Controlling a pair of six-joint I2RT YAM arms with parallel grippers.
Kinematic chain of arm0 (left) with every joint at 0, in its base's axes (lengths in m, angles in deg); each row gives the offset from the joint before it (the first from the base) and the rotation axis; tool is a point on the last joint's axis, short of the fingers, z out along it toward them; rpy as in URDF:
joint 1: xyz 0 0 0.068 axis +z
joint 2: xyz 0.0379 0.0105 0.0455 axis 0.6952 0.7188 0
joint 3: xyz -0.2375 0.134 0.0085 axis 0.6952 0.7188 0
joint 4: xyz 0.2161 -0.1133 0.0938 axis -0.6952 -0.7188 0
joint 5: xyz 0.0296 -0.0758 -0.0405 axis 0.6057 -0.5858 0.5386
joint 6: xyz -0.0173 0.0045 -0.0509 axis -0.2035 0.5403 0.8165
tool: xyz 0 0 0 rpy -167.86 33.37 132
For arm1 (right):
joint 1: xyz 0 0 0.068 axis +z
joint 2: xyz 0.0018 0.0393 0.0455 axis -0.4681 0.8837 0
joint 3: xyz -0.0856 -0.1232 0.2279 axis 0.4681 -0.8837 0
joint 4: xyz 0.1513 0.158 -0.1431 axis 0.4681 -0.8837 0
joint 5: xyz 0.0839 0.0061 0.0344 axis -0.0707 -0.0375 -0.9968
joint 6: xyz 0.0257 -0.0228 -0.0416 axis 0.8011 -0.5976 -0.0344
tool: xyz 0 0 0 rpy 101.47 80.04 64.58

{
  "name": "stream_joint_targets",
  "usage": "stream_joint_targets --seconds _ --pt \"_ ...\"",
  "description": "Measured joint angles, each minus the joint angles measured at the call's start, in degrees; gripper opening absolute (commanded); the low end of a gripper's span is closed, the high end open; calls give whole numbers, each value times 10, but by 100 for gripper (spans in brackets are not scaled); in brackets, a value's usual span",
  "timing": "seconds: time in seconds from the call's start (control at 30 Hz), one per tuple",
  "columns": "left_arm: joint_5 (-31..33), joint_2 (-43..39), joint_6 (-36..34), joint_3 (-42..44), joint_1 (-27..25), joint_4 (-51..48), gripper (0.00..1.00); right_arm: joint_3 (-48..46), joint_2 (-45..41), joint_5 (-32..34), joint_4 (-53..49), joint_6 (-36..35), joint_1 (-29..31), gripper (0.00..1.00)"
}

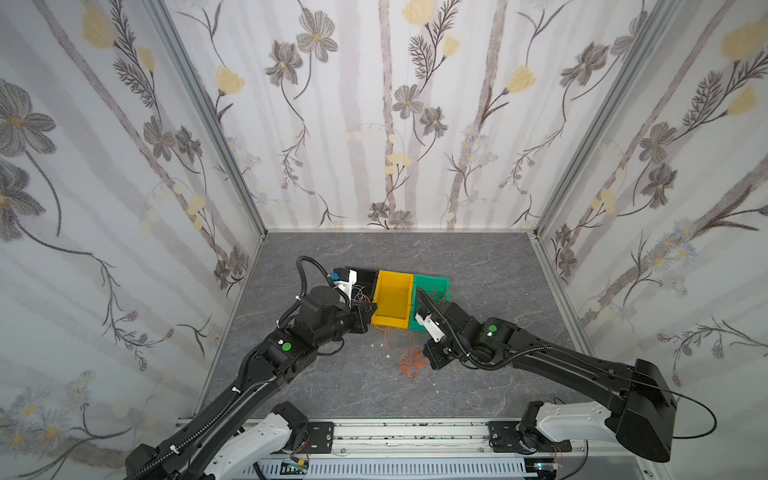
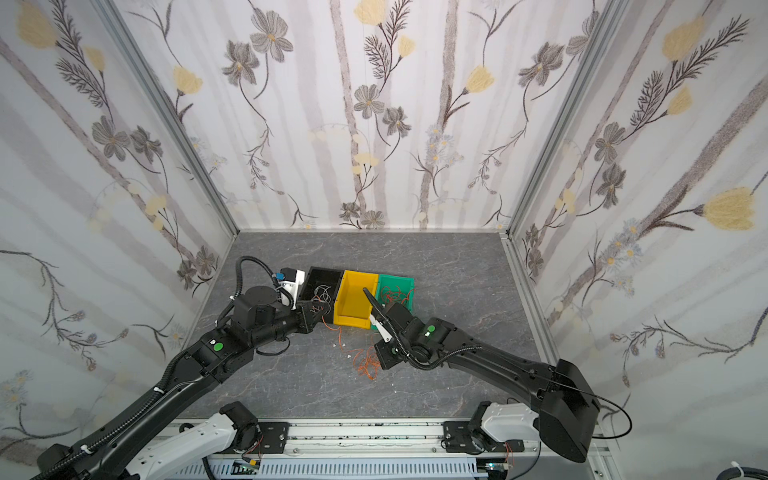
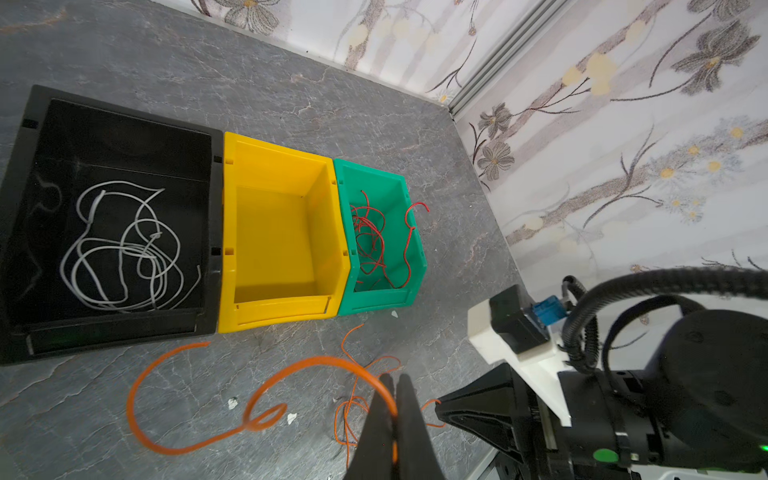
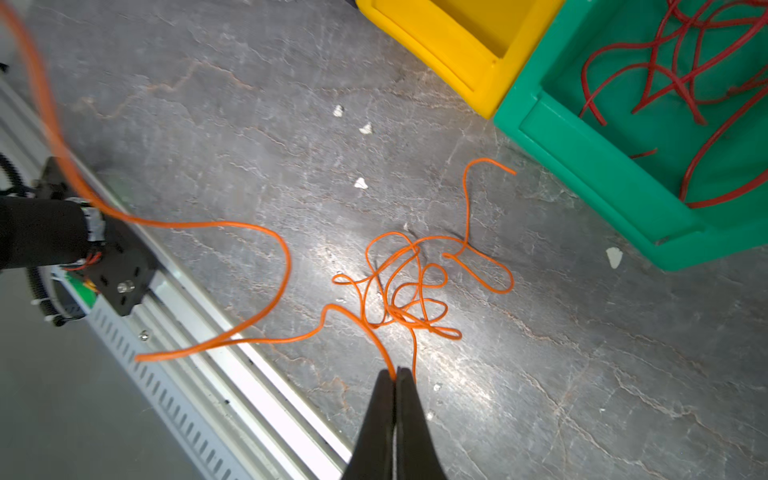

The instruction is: Untangle the cables

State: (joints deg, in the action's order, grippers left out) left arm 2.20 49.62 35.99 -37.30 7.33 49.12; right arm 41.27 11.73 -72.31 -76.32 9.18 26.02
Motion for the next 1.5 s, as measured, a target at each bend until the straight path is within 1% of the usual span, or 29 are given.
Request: stream_joint_targets --seconds 0.13,0.27,0.5,0.67,0.87,1.03,1.17,1.23,1.4,1.5 --pt "-14 21 0 0 0 18 0 10 -35 -26 -5 0 0 1" --pt "-28 58 0 0 0 43 0 19 -61 -56 10 5 0 2" --pt "-40 149 -3 -16 2 93 0 16 -68 -98 46 9 0 2" --pt "-71 233 -7 -47 16 143 0 -9 -42 -101 73 23 -5 2" --pt "-96 334 -5 -88 39 174 0 -42 6 -103 113 42 -17 2" --pt "-109 386 -4 -100 53 198 3 -62 48 -114 153 57 -31 2" --pt "-129 431 -1 -118 62 225 9 -66 80 -117 185 82 -45 1" --pt "-140 452 0 -129 63 229 18 -62 94 -117 199 86 -45 1" --pt "-144 477 0 -150 70 211 46 -44 128 -121 237 108 -48 1" --pt "-131 478 -5 -154 74 187 56 -40 140 -123 248 118 -53 1"
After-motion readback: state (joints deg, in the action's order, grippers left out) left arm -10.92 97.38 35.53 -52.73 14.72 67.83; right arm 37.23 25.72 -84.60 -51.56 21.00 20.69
